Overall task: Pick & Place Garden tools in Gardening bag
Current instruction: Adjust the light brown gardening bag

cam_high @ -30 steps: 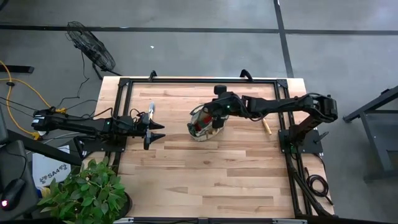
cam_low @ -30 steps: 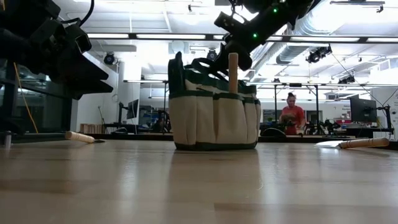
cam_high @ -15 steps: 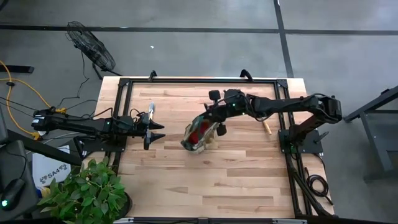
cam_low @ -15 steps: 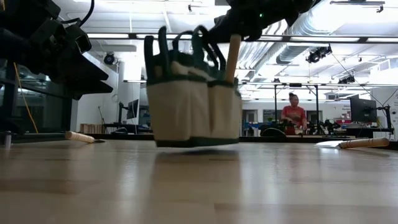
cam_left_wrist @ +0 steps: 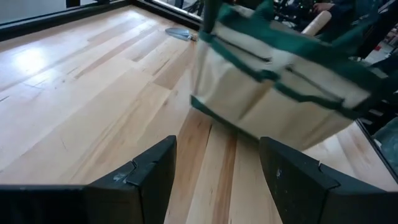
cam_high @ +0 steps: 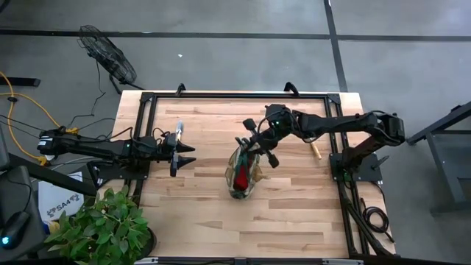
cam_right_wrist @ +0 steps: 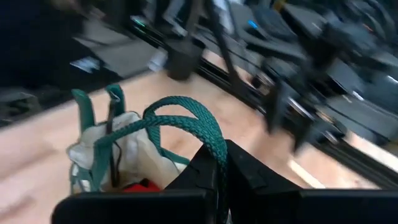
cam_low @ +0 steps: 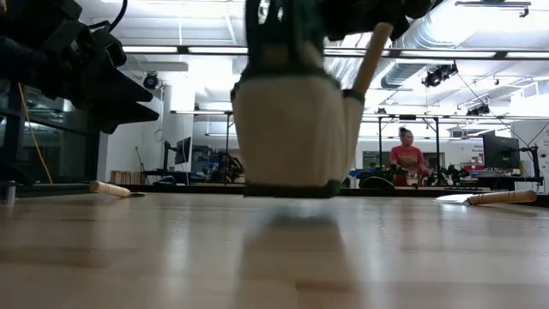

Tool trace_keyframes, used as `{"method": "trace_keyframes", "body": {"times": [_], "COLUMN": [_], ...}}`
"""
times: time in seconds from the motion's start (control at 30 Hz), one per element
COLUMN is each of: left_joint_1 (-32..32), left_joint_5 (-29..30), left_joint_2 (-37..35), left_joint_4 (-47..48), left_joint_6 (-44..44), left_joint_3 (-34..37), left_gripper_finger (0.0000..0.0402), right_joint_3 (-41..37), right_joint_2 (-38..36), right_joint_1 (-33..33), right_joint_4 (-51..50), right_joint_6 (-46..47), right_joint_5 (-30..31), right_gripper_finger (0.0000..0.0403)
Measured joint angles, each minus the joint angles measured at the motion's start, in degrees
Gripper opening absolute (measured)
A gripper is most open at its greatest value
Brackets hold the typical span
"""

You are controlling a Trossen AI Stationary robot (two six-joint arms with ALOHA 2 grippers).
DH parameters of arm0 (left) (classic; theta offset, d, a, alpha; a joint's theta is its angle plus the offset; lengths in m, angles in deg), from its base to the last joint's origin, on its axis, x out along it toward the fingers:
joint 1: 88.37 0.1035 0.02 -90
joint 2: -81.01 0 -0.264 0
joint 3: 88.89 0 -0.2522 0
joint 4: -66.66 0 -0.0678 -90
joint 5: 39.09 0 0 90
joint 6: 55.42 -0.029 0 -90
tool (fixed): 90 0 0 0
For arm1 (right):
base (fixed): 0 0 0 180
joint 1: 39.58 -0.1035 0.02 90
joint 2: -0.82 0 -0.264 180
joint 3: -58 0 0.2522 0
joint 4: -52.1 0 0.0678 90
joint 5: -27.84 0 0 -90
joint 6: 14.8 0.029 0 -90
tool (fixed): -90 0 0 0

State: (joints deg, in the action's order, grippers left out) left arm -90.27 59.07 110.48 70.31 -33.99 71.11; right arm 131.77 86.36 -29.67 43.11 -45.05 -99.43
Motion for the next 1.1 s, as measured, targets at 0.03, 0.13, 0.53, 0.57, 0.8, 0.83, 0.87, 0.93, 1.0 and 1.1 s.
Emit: {"method": "trace_keyframes", "body": {"times": [0.03, 0.13, 0.53, 0.57, 0.8, 0.83, 0.87, 0.93, 1.0, 1.1], "left_joint_1": [0.0, 0.0, 0.0, 0.0, 0.0, 0.0, 0.0, 0.0, 0.0, 0.0], "left_joint_5": [0.0, 0.0, 0.0, 0.0, 0.0, 0.0, 0.0, 0.0, 0.0, -0.1], "left_joint_2": [0.0, 0.0, 0.0, 0.0, 0.0, 0.0, 0.0, 0.0, 0.0, 0.0], "left_joint_4": [-0.1, -0.3, -0.2, -0.2, -0.2, -0.2, -0.2, -0.2, -0.2, -0.2], "left_joint_6": [0.0, -0.1, -0.1, -0.1, -0.1, -0.1, -0.1, -0.1, -0.1, 0.1], "left_joint_3": [0.0, 0.0, 0.0, 0.0, 0.0, 0.0, 0.0, 0.0, 0.0, 0.0], "left_gripper_finger": [0.0226, 0.0226, 0.0226, 0.0226, 0.0226, 0.0226, 0.0226, 0.0226, 0.0226, 0.0226], "right_joint_3": [0.0, 0.0, 0.0, 0.0, 0.0, 0.0, 0.0, 0.0, 0.0, 0.0], "right_joint_2": [0.0, 0.1, 5.3, 6.1, 8.5, 8.5, 8.5, 8.5, 8.5, 8.5], "right_joint_1": [0.0, 0.4, 0.3, 0.4, 0.8, 0.8, 0.8, 0.8, 0.8, 0.8], "right_joint_4": [0.3, 0.4, 0.2, 0.5, 3.1, 3.0, 2.9, 2.8, 2.8, 2.8], "right_joint_6": [0.0, -1.6, -5.9, -6.1, -7.1, -7.0, -7.0, -6.4, -5.5, -3.6], "right_joint_5": [-2.4, -8.8, -17.2, -17.4, -19.9, -19.9, -19.8, -19.7, -18.6, -16.2], "right_gripper_finger": [0.0004, 0.0004, 0.0004, 0.0004, 0.0004, 0.0004, 0.0004, 0.0004, 0.0004, 0.0004]}}
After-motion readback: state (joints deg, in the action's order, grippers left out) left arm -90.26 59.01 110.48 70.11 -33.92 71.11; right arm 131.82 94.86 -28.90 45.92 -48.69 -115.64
